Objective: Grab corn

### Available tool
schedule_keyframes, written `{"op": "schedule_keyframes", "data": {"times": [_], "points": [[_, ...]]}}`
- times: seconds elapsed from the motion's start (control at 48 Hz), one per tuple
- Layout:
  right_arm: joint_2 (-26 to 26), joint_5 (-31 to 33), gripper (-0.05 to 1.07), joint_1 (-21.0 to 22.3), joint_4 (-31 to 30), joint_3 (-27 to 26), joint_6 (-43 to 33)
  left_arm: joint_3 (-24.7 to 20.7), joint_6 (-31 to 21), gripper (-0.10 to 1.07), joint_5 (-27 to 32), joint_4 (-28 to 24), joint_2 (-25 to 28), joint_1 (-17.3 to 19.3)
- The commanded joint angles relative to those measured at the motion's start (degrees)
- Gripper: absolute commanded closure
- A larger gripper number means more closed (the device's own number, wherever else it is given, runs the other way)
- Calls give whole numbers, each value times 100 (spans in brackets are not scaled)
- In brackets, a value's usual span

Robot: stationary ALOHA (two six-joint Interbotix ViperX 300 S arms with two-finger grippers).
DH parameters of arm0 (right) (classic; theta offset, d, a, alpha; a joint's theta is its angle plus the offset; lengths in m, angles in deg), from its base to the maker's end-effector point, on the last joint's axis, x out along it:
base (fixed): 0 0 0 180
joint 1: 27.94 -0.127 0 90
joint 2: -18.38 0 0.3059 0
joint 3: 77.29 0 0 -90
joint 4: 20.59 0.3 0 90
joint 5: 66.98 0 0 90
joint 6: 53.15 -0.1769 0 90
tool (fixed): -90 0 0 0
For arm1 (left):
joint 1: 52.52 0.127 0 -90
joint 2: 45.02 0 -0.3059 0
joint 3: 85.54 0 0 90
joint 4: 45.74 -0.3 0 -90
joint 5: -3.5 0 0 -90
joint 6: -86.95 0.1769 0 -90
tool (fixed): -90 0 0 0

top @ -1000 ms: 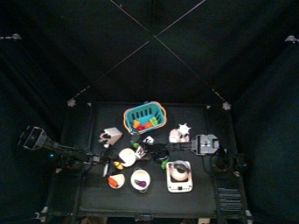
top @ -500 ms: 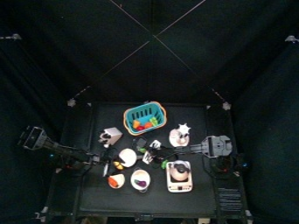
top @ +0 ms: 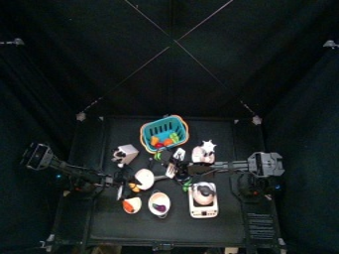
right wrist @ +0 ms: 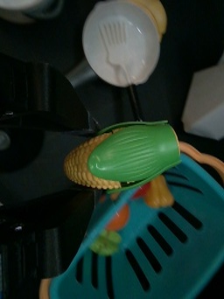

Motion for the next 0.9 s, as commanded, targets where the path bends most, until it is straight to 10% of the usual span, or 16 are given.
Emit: {"op": "schedule_keyframes", "data": {"times": [0.0, 0.417, 0.875], "points": [[105, -176, 49, 281, -158, -299, 0, -88, 0, 1, -18, 0, -18, 18], [527, -299, 43, 870, -141, -519, 9, -62, 0, 1, -18, -9, -9, 18], [220, -352, 43, -88, 70, -272, 9, -114, -9, 1, -26, 0, -9, 18]]}}
